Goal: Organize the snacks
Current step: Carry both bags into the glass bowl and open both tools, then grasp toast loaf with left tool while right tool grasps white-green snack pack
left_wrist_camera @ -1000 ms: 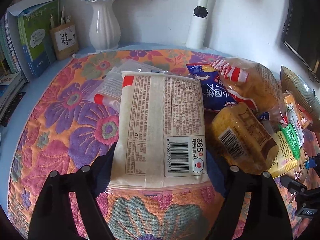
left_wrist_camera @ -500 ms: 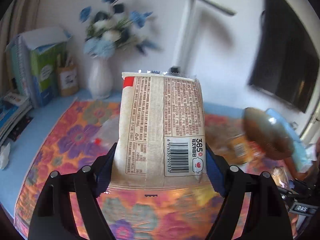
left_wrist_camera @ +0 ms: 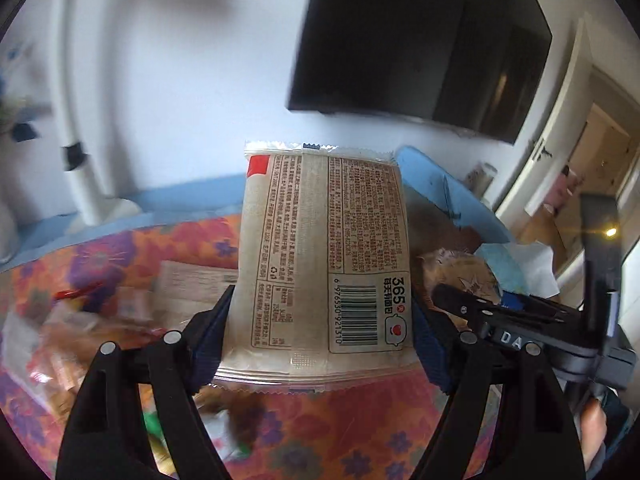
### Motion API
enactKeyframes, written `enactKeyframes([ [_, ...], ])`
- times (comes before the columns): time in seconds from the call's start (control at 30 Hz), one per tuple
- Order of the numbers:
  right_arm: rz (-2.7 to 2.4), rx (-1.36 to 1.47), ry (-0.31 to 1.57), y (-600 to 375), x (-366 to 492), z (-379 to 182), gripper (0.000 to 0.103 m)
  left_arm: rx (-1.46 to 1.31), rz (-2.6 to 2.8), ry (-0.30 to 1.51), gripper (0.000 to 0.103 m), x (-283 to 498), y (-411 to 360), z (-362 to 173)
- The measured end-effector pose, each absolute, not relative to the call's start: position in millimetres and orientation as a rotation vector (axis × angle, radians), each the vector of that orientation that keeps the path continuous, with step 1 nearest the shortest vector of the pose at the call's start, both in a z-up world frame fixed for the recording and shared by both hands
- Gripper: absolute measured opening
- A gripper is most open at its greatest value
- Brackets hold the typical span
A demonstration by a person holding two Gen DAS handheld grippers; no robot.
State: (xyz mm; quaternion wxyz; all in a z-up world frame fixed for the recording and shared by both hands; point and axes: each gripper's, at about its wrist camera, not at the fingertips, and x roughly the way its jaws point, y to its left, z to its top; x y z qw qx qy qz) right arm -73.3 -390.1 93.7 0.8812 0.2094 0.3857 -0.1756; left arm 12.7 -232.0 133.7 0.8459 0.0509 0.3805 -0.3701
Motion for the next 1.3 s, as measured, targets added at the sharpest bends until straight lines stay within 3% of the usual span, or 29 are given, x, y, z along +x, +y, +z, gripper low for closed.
enactKeyframes([
  [0.07, -0.410, 0.331, 0.789, -389, -66, 97, 0.085, 0.153, -0.745, 0.790, 0.084, 22, -254, 125],
  [0.3, -0.256, 0.265, 0.642, -365, -108, 115, 0.087, 0.029, -0.659, 0.721, 0.086, 16, -184, 152],
  [0.37, -0.151, 0.191, 0.563, -331, -122, 123, 0.099, -0.001, -0.487, 0.607, 0.086, -1, -148, 166],
  [0.6, 0.074, 0.219, 0.542, -252, -115, 113, 0.100, -0.054, -0.172, 0.434, 0.091, -60, -21, 183],
  [0.77, 0.157, 0.315, 0.617, -222, -91, 74, 0.100, -0.003, 0.035, 0.466, 0.094, -66, 38, 136],
  [1.03, 0.091, 0.373, 0.746, -219, -68, 23, 0.100, 0.064, 0.075, 0.594, 0.094, -36, 43, 43],
  [1.3, 0.135, 0.434, 0.788, -228, -62, 15, 0.100, 0.132, 0.026, 0.542, 0.095, -47, 29, 45],
])
